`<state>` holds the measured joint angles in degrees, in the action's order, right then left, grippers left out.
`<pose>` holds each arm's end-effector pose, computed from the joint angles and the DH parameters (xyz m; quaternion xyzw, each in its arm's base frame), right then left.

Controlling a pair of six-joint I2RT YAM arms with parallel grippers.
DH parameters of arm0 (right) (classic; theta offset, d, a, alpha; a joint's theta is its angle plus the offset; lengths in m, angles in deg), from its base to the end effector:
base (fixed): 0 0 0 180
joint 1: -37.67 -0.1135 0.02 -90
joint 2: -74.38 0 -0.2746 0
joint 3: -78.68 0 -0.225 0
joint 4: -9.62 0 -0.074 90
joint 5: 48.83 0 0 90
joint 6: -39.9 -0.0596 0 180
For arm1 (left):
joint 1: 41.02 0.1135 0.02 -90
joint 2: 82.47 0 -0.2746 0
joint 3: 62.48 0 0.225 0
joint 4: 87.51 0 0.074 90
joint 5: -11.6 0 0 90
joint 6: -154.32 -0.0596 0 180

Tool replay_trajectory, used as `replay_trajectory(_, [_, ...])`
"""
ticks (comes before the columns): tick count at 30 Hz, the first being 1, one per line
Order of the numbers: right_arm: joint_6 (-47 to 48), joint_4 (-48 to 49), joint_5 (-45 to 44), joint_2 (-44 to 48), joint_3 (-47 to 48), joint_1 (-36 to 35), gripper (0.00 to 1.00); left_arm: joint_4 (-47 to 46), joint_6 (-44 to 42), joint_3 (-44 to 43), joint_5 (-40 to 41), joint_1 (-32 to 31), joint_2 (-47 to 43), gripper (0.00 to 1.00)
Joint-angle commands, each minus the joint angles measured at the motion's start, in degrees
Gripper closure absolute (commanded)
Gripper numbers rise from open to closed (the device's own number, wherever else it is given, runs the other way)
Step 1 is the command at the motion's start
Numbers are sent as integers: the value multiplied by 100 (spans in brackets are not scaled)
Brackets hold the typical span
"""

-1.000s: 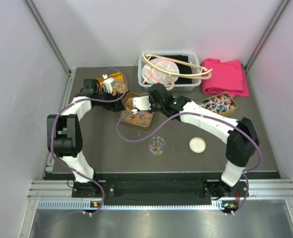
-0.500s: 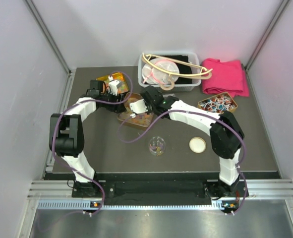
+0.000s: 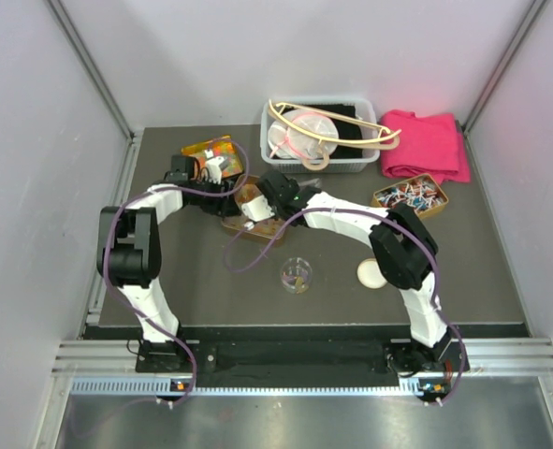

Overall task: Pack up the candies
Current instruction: Scoop the fake candies from the storage box.

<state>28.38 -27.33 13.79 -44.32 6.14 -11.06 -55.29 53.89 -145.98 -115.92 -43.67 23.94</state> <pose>0.3222 0.3255 0.2159 -0.7755 0.4791 -0.3027 0.2783 0.3721 -0.0536 0.1898 0.1986 0.8865 -0.2869 0.3039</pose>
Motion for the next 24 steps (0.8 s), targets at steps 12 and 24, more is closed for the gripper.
replay_trajectory(12, [308, 548, -180, -347, 347, -66, 100, -172, 138, 79, -1574, 503, 46, 34])
replay_trajectory(24, [748, 1329, -558, -726, 487, -137, 100, -269, 174, 150, -1820, 485, 178, 34])
